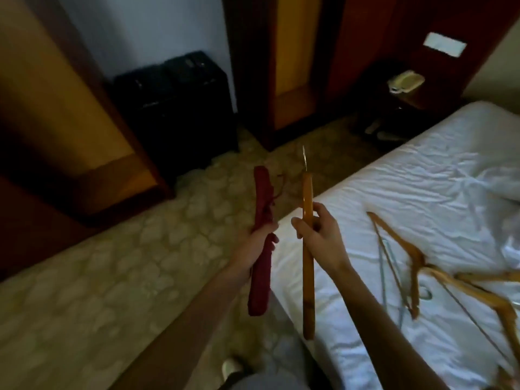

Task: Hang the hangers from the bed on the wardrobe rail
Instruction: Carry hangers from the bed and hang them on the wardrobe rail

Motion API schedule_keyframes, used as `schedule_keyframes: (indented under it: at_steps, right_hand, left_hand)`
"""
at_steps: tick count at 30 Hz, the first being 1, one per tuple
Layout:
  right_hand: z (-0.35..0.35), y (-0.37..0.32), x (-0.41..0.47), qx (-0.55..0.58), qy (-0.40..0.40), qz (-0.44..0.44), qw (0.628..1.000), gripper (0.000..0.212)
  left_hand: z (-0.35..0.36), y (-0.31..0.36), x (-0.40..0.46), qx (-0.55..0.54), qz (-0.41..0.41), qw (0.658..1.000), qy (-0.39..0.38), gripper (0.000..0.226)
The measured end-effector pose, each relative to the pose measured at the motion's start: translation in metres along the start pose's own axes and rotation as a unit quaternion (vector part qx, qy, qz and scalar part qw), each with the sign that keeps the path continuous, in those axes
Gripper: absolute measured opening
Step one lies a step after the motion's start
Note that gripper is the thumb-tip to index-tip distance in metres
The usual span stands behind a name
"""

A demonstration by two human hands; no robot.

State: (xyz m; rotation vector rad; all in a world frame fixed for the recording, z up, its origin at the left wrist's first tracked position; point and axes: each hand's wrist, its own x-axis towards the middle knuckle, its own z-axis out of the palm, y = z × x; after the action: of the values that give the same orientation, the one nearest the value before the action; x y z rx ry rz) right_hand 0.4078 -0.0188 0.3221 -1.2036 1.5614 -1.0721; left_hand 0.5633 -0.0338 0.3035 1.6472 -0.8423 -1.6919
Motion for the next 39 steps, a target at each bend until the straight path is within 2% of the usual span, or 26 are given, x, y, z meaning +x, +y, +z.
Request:
schedule_keyframes:
  at_steps: [6,10,13,16,19,25,32,39]
  right_hand:
    - [0.204,-0.050,-0.006,-0.023,-0.137,0.015,0.990,0.030]
    - [0.303,-0.087,-0.014,-0.071,-0.212,-0.018,0.975,0.023]
    - [0.376,-0.115,-0.013,-0.068,-0.278,-0.031,0.958,0.028]
    - [0.441,-0.135,0.003,-0.066,-0.309,-0.037,0.948,0.032]
    - [0.505,-0.151,0.036,-0.065,-0.330,-0.040,0.941,0.032]
    - [0.627,-0.200,0.134,-0.056,-0.350,-0.075,0.932,0.026]
    - [0.745,-0.284,0.239,-0.065,-0.324,-0.085,0.940,0.021]
    - [0.839,-0.352,0.337,-0.058,-0.289,-0.082,0.952,0.017]
  left_hand:
    - [-0.193,0.000,-0.035,-0.084,0.007,0.990,0.111,0.021]
    - [-0.283,0.000,-0.048,-0.116,0.022,0.979,0.167,0.023]
    - [-0.350,0.004,-0.045,-0.157,0.047,0.964,0.210,0.023]
    - [-0.410,0.014,-0.027,-0.195,0.060,0.950,0.235,0.021]
    - [-0.473,0.031,0.005,-0.222,0.066,0.941,0.246,0.025]
    - [-0.603,0.100,0.090,-0.200,0.074,0.942,0.259,0.028]
    - [-0.739,0.203,0.161,-0.156,0.088,0.947,0.265,0.032]
    - [-0.843,0.300,0.249,-0.139,0.092,0.962,0.217,0.031]
